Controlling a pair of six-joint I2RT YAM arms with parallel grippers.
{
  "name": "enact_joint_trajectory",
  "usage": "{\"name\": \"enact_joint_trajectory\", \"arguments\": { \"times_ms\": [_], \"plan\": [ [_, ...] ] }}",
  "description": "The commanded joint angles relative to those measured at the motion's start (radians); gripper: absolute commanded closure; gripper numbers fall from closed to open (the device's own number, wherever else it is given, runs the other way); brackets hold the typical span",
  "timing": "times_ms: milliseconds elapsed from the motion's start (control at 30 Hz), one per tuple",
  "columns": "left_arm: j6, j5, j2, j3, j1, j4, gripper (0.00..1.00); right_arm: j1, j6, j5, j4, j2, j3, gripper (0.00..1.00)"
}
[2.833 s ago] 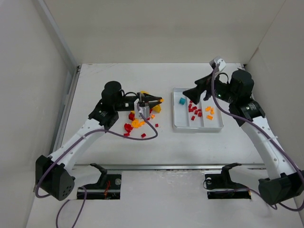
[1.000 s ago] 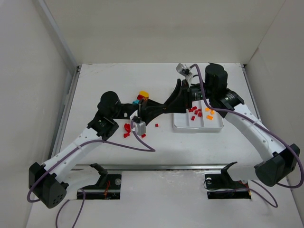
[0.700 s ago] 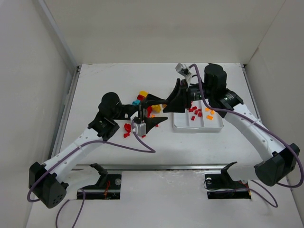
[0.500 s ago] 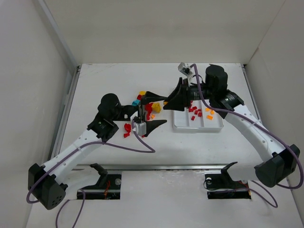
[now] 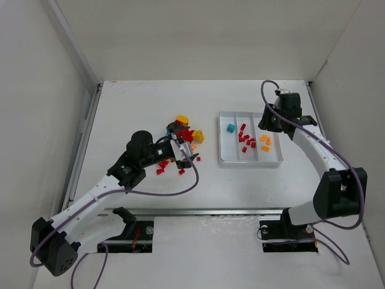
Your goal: Sort the legos into containers by color
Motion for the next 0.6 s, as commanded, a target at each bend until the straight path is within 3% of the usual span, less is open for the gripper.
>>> {"name": "enact_joint_trajectory", "arguments": {
  "times_ms": [0,233,333,467,567],
  "plan": [
    [-0.184,-0.234,-0.045,-0.032,0.007,0.018,0.01,-0.048,0.026,0.157,0.035,0.042,-0.019,1.0],
    [-0.205,-0.39,-0.01,-0.09,0.038,0.005,0.01,-0.078,0.026,0.148,0.026,0.258,0.104,0.99],
    [-0.154,-0.481,0.015,-0.135,0.038,0.018,0.02,-0.089,0.026,0.148,0.015,0.312,0.15,0.71],
    [-0.12,-0.538,0.041,-0.179,0.038,0.007,0.17,-0.089,0.026,0.148,-0.005,0.362,0.191,0.49],
    [-0.11,-0.538,0.041,-0.211,0.038,0.007,0.2,-0.089,0.016,0.148,-0.005,0.362,0.211,0.33]
  ]
}}
